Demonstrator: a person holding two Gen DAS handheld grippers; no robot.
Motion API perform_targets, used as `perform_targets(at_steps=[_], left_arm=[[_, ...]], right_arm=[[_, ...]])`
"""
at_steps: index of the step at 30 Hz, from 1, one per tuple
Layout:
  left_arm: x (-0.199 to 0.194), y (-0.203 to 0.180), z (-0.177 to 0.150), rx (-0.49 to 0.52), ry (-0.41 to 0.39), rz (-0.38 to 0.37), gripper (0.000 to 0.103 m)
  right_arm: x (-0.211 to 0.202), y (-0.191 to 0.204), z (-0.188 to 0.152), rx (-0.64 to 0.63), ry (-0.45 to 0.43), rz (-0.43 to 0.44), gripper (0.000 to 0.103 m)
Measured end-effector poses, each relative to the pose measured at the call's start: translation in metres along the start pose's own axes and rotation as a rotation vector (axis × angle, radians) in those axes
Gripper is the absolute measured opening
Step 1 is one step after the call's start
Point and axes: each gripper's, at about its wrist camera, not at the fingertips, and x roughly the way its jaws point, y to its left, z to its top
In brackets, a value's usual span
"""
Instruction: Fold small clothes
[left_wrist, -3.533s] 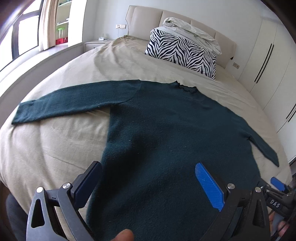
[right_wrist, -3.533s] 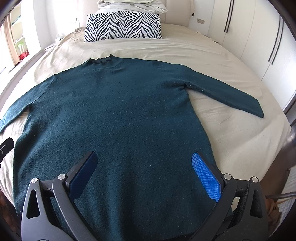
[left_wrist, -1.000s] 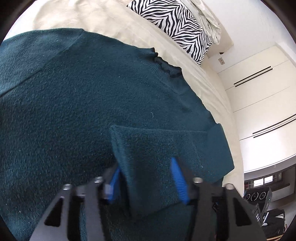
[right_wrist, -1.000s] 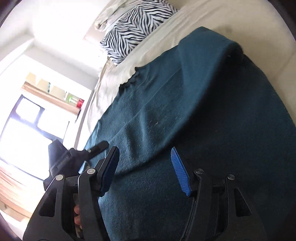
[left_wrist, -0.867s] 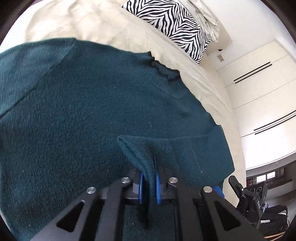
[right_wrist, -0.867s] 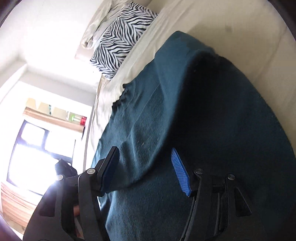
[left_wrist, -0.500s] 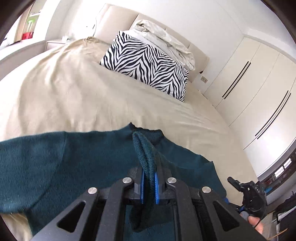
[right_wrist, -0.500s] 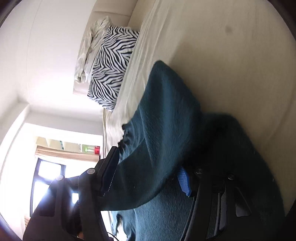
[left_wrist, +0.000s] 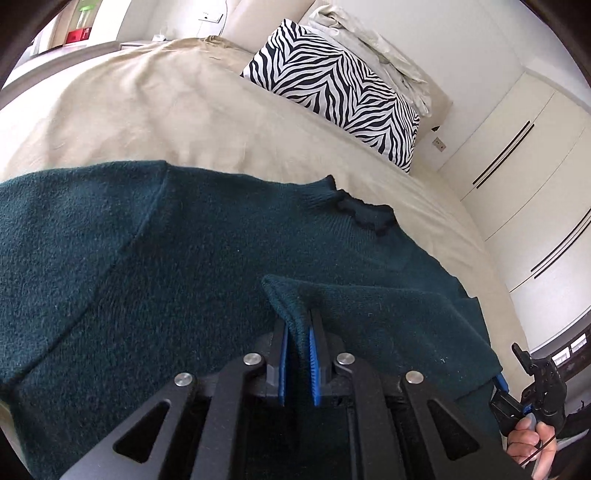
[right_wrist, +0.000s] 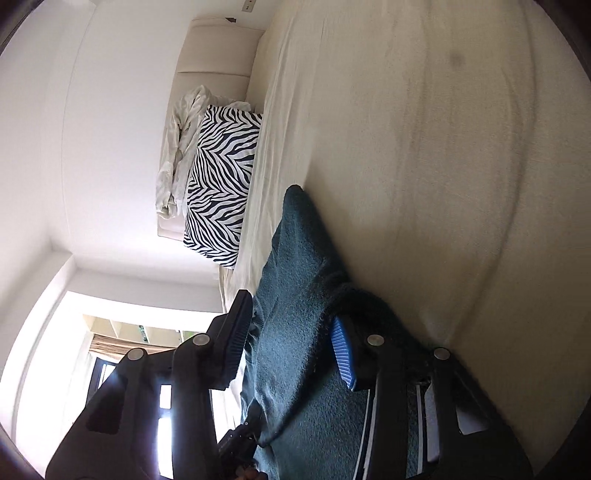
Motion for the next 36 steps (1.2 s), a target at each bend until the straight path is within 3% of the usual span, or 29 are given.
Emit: perform_targets(at_steps=[6, 14, 17, 21, 24, 27, 33, 36], left_arm=[[0.0, 0.002, 0.005, -0.022, -0.022, 0.003, 0.011], [-0.009, -0.008, 0.02, 0.044, -0.088, 0.011, 0.011], [0.01, -0.002, 0.013, 0.067, -0.027, 0.071, 0.015], [0.012, 0.009, 0.011, 0.027, -0.026, 0.029, 0.017], [0.012, 0.007, 0.008, 0.041, -0.032, 0.017, 0.021], [0.013, 0.012, 0.008, 0.019, -0.036, -0.014, 0.022], [0.015, 0.014, 0.007, 0.017, -0.043, -0.026, 0.022], [0.016, 0.015, 0.005, 0.026, -0.046, -0.018, 0.023]], right_arm=[[-0.005, 0.018, -0.021, -0.08, 0.0, -0.069, 0.044], [0.005, 0.023, -0.038, -0.023, 0.088, -0.058, 0.05], [0.011, 0.022, -0.038, -0.039, 0.072, -0.096, 0.05], [0.004, 0.008, -0.029, 0.024, 0.051, -0.086, 0.048], [-0.017, 0.018, -0.027, 0.004, 0.017, -0.124, 0.05], [-0.031, 0.039, -0.023, -0.052, -0.01, -0.084, 0.05], [0.032, 0.087, 0.002, -0.177, 0.097, -0.029, 0.05], [0.073, 0.096, 0.01, -0.22, 0.189, -0.05, 0.05]])
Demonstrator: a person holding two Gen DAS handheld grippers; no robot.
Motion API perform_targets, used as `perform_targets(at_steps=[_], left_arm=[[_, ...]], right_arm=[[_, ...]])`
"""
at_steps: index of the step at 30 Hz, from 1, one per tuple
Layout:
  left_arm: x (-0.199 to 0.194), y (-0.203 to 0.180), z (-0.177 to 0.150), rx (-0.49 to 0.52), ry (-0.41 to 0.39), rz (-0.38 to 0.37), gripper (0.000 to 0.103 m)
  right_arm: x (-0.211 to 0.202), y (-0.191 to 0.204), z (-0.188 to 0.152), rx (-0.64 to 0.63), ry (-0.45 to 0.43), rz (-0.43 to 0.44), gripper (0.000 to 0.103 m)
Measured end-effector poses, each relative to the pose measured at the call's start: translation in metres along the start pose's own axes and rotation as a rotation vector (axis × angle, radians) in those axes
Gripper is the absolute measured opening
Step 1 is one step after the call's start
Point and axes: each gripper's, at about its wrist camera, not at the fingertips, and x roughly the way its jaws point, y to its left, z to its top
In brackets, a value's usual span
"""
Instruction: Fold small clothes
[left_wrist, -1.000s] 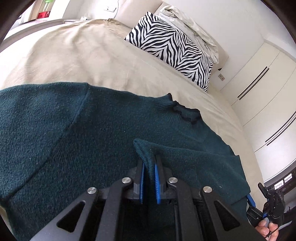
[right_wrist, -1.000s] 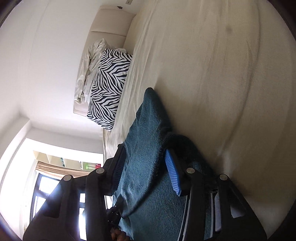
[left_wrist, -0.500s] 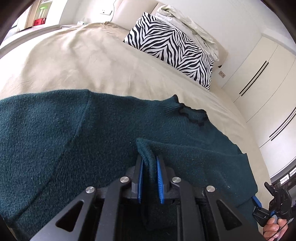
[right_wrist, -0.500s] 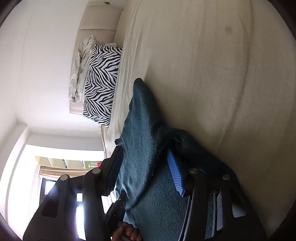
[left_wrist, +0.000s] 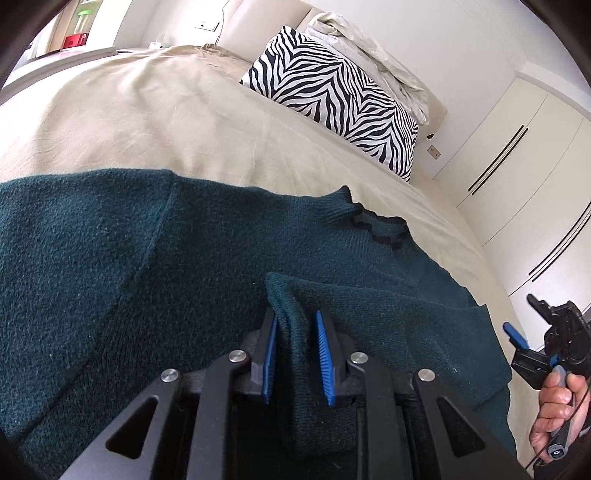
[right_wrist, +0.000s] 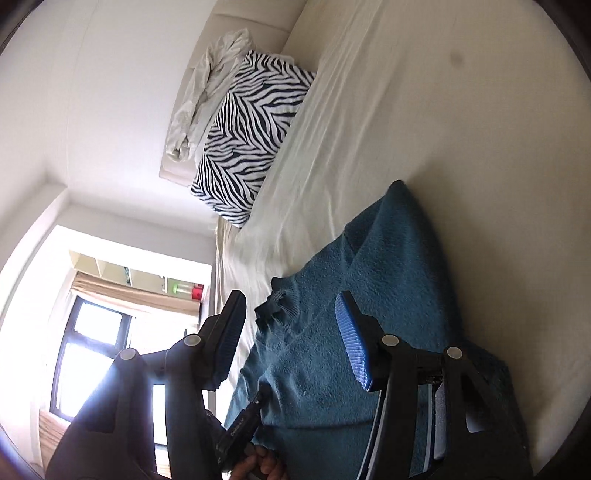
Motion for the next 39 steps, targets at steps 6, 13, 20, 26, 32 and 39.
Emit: perform_targets(at_steps=[6, 13, 20, 26, 32, 39], left_arm=[[0.0, 0.001, -0.001, -0.01, 0.002, -0.009, 0.023], [-0.071, 0.005, 0.001, -0.069, -0.051, -0.035, 0.084], [-0.219, 0.137, -0.052, -0.545, -0.3, -0.08, 0.082], [-0.302, 0.252, -0.101, -0.901, -0.494, 0.004, 0.08], [-0.311, 0.299, -0.098, -1.035, -0.564, -0.024, 0.078], [-0.291, 0.323, -0.075, -1.087, -0.513, 0.036, 0.015]], right_arm=[[0.014, -0.044, -0.017, -0.018, 0.051, -0.068, 0.028], [-0.075, -0.043, -0.067, -0.048, -0.04, -0.16, 0.054], [-0.116, -0.005, -0.132, -0.145, -0.016, -0.111, 0.054], [-0.099, 0.018, -0.177, -0.133, 0.047, -0.034, 0.054], [-0.081, 0.043, -0.21, -0.154, 0.102, -0.026, 0.054], [-0.087, 0.059, -0.222, -0.19, 0.094, -0.036, 0.054]])
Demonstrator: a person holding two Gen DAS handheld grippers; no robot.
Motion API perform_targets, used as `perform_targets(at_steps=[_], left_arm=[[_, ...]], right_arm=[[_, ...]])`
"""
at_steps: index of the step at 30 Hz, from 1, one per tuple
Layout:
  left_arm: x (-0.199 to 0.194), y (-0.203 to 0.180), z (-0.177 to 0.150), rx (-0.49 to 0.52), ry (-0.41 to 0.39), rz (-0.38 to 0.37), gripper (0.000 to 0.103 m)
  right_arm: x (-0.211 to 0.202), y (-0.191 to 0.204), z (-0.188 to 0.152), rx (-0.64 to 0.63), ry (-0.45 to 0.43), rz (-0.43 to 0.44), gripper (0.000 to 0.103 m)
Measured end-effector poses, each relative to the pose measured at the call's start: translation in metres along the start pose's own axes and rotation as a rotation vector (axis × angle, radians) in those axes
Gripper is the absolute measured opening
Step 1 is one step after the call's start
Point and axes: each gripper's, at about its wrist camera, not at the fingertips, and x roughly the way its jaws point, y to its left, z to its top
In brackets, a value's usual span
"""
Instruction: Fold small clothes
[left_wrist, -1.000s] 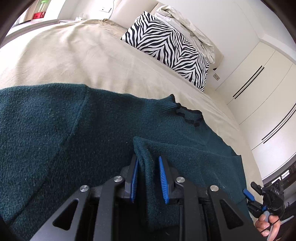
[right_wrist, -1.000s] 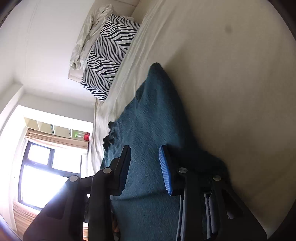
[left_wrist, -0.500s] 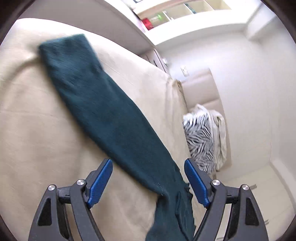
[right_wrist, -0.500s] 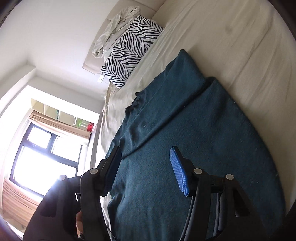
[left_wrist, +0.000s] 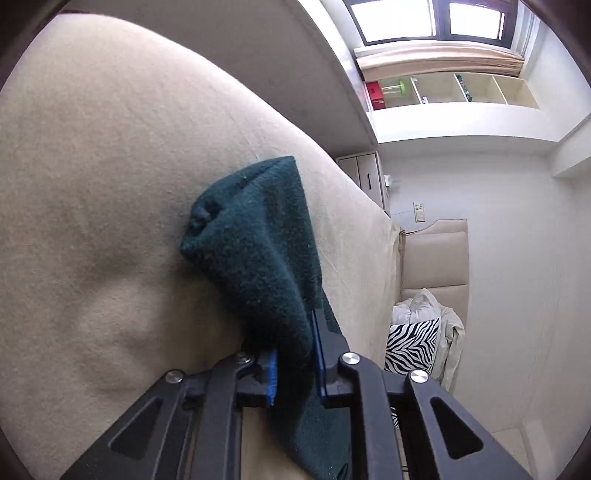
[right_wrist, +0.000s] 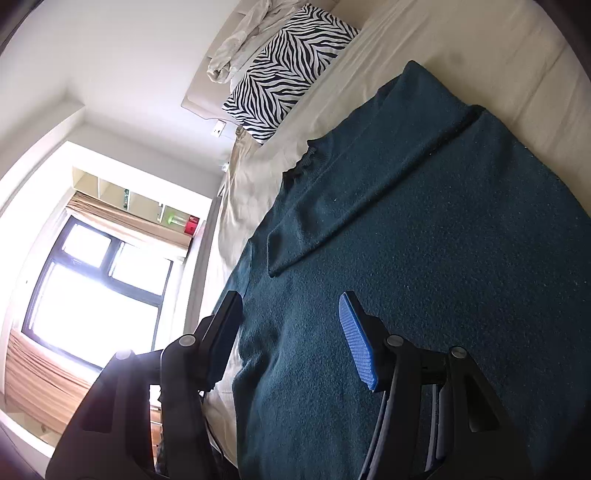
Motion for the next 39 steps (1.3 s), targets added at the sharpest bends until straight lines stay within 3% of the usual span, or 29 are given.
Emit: perform_targets(at_steps=[4, 7, 10, 13, 17, 20, 23, 24, 25, 27, 29, 32, 35, 39], left_arm=[[-0.005, -0.065, -0.034, 0.268, -0.027, 0.004, 0.013], [0.0, -0.116, -0.078, 0.472, -0.015, 0.013, 0.013], [0.012, -0.17, -0.162, 0.803, 0.04, 0.019, 0.013], [0.029, -0.2, -0.27, 1.135, 0.116, 0.019, 0.013], [0.046, -0.19, -0.419, 1.528, 0.199, 0.013, 0.014], [0.065, -0.167, -0.489, 1.704, 0.293, 0.051, 0.025], [0.058, -0.153, -0.495, 1.692, 0.323, 0.068, 0.046], [0.052, -0.154, -0.491, 1.67, 0.326, 0.048, 0.06], [0.042, -0.154, -0.483, 1.649, 0.322, 0.027, 0.073], [0.025, -0.152, -0.459, 1.61, 0.299, -0.005, 0.084], [0.014, -0.149, -0.434, 1.565, 0.283, -0.018, 0.085], [0.02, -0.136, -0.396, 1.457, 0.288, 0.03, 0.084], [0.035, -0.115, -0.369, 1.343, 0.333, 0.095, 0.072], [0.045, -0.099, -0.353, 1.255, 0.368, 0.108, 0.067]], right_arm=[[-0.005, -0.005, 0.005, 0.001, -0.012, -0.011, 0.054], [-0.007, -0.011, 0.004, 0.01, -0.013, -0.013, 0.054], [-0.01, -0.017, 0.005, 0.015, -0.02, -0.012, 0.054], [-0.014, -0.027, 0.005, 0.032, -0.03, -0.014, 0.054], [-0.019, -0.047, 0.005, 0.069, -0.039, -0.024, 0.054], [-0.023, -0.062, 0.007, 0.093, -0.048, -0.036, 0.054], [-0.025, -0.071, 0.012, 0.095, -0.05, -0.058, 0.054], [-0.025, -0.072, 0.015, 0.095, -0.048, -0.063, 0.054], [-0.023, -0.073, 0.018, 0.091, -0.043, -0.066, 0.054], [-0.012, -0.072, 0.026, 0.075, -0.017, -0.086, 0.058], [0.007, -0.062, 0.034, 0.039, 0.014, -0.102, 0.059], [0.047, -0.036, 0.049, -0.035, 0.057, -0.106, 0.063], [0.093, -0.013, 0.063, -0.079, 0.104, -0.133, 0.065], [0.156, -0.001, 0.073, -0.124, 0.186, -0.223, 0.065]])
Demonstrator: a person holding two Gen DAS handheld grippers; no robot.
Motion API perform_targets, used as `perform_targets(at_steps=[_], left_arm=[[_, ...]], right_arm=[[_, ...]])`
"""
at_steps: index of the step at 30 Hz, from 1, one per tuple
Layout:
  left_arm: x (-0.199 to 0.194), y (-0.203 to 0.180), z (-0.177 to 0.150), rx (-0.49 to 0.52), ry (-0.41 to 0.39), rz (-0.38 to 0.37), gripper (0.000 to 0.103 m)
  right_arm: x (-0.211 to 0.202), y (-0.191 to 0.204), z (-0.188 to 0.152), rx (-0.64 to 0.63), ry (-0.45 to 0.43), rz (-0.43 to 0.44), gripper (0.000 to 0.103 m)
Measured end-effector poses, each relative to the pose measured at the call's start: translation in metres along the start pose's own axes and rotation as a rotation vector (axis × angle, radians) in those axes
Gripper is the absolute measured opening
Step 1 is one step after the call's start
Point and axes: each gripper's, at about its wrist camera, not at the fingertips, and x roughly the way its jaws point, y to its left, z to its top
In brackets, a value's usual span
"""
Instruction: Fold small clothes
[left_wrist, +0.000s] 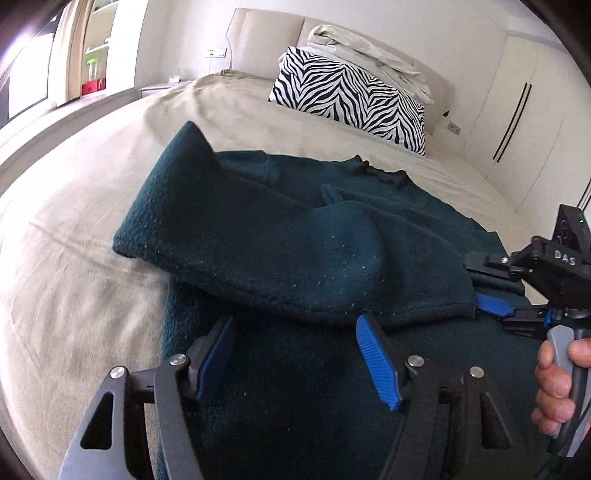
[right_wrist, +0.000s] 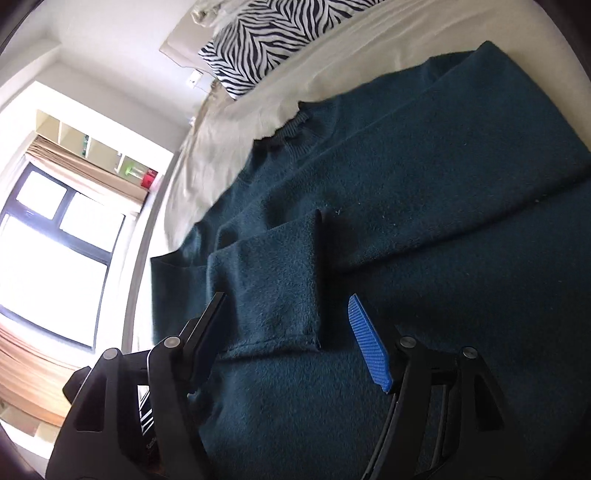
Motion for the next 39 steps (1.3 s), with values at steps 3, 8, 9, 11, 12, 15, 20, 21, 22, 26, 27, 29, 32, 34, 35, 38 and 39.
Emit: perform_targets(at_steps=[3, 8, 9, 11, 12, 15, 20, 21, 22, 26, 27, 29, 32, 34, 35, 38, 39], left_arm=[[-0.003, 0.002, -0.002, -0.002, -0.021, -0.011, 0.067], [-0.004, 0.005, -0.003, -0.015, -0.038, -0.021, 0.067], [-0.005, 0.006, -0.004, -0.019, -0.042, -0.022, 0.067], [-0.005, 0.006, -0.004, -0.02, -0.042, -0.024, 0.067], [-0.006, 0.006, -0.004, -0.019, -0.043, -0.023, 0.067], [-0.006, 0.007, -0.004, -0.016, -0.044, -0.022, 0.067], [-0.004, 0.008, -0.004, -0.013, -0.04, -0.019, 0.067], [-0.003, 0.007, -0.004, -0.01, -0.037, -0.015, 0.067], [-0.003, 0.006, -0.004, -0.005, -0.035, -0.012, 0.067], [-0.005, 0.007, -0.001, -0.014, -0.031, -0.017, 0.067], [-0.007, 0.009, 0.001, -0.029, -0.033, -0.024, 0.067], [-0.016, 0.016, 0.008, -0.073, -0.051, -0.041, 0.067], [-0.027, 0.024, 0.029, -0.121, -0.087, -0.054, 0.066], [-0.025, 0.024, 0.05, -0.126, -0.097, -0.067, 0.06], [-0.022, 0.021, 0.061, -0.118, -0.107, -0.072, 0.057], [0.0, 0.008, 0.09, -0.064, -0.112, -0.054, 0.054], [0.013, 0.006, 0.096, -0.061, -0.099, -0.043, 0.048]], right_arm=[[0.023, 0.01, 0.003, -0.042, 0.011, -0.055, 0.057], [0.018, 0.032, 0.007, -0.154, 0.001, -0.125, 0.007], [0.01, 0.035, 0.01, -0.169, -0.019, -0.127, 0.007], [-0.006, 0.041, 0.019, -0.193, -0.061, -0.119, 0.007], [-0.015, 0.044, 0.024, -0.209, -0.085, -0.123, 0.007], [-0.032, 0.047, 0.046, -0.248, -0.131, -0.144, 0.007], [-0.047, 0.033, 0.079, -0.28, -0.194, -0.181, 0.007], [-0.05, 0.031, 0.082, -0.299, -0.207, -0.184, 0.007], [-0.052, 0.029, 0.083, -0.326, -0.221, -0.212, 0.007], [-0.041, 0.002, 0.092, -0.317, -0.213, -0.268, 0.007], [-0.035, -0.009, 0.095, -0.29, -0.192, -0.273, 0.007], [-0.019, -0.029, 0.097, -0.237, -0.15, -0.283, 0.007], [-0.003, -0.046, 0.093, -0.209, -0.125, -0.277, 0.007], [-0.003, -0.051, 0.088, -0.2, -0.13, -0.255, 0.008], [-0.004, -0.054, 0.088, -0.191, -0.132, -0.24, 0.008], [0.0, -0.054, 0.087, -0.176, -0.132, -0.214, 0.008], [-0.001, -0.053, 0.086, -0.172, -0.131, -0.205, 0.008]])
